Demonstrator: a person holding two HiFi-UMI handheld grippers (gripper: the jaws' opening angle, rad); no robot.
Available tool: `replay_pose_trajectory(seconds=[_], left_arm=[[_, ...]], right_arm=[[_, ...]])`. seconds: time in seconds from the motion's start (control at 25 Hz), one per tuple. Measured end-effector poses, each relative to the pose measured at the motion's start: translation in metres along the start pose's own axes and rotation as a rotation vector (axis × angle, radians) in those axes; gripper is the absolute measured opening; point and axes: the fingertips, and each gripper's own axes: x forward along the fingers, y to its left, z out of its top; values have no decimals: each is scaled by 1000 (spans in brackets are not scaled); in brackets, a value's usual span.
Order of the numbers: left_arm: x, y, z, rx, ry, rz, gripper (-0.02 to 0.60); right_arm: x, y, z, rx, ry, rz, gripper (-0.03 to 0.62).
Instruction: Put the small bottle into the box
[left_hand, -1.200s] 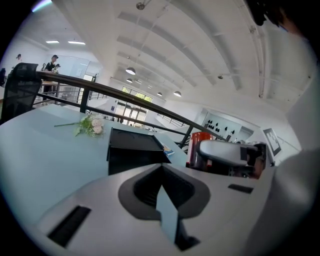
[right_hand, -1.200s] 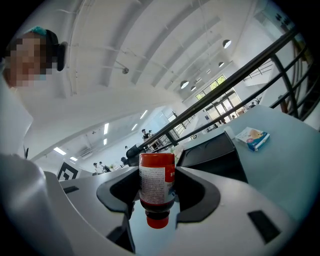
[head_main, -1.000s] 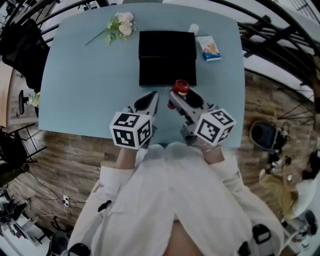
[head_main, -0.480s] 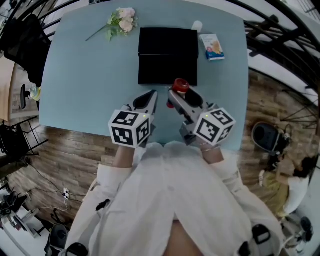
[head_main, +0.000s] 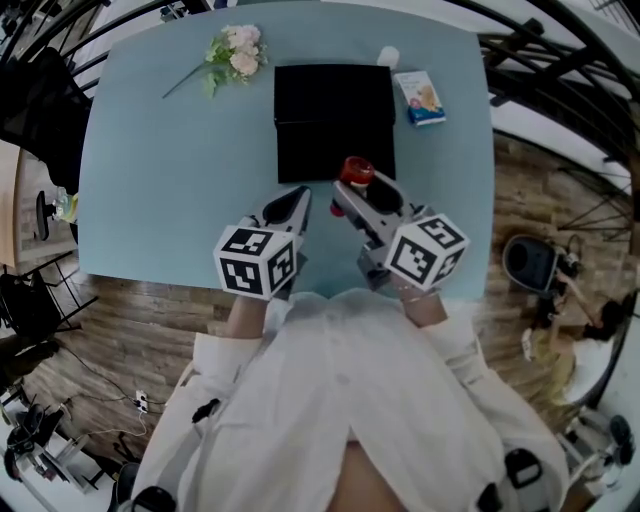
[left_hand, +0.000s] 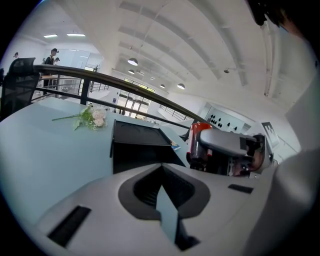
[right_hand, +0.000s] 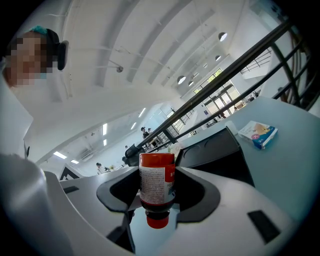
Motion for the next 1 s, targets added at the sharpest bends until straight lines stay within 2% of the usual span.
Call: replay_pose_trajectory(seconds=[0.28,0.48,0.76,1.0], left_arm=[[3,27,0,-35,10,-3,3],[11,37,8,-33,0,-21,3],[26,42,19,-26,-1,-69,3],[30,43,22,-40,-6,-86,3]], right_arm=[[12,-9,5,0,4,-48,207],[21,-12,10,-29,16,-59,207],[29,-21,23,-115,85,-53,207],[39,-30,15,-155,169,-36,207]])
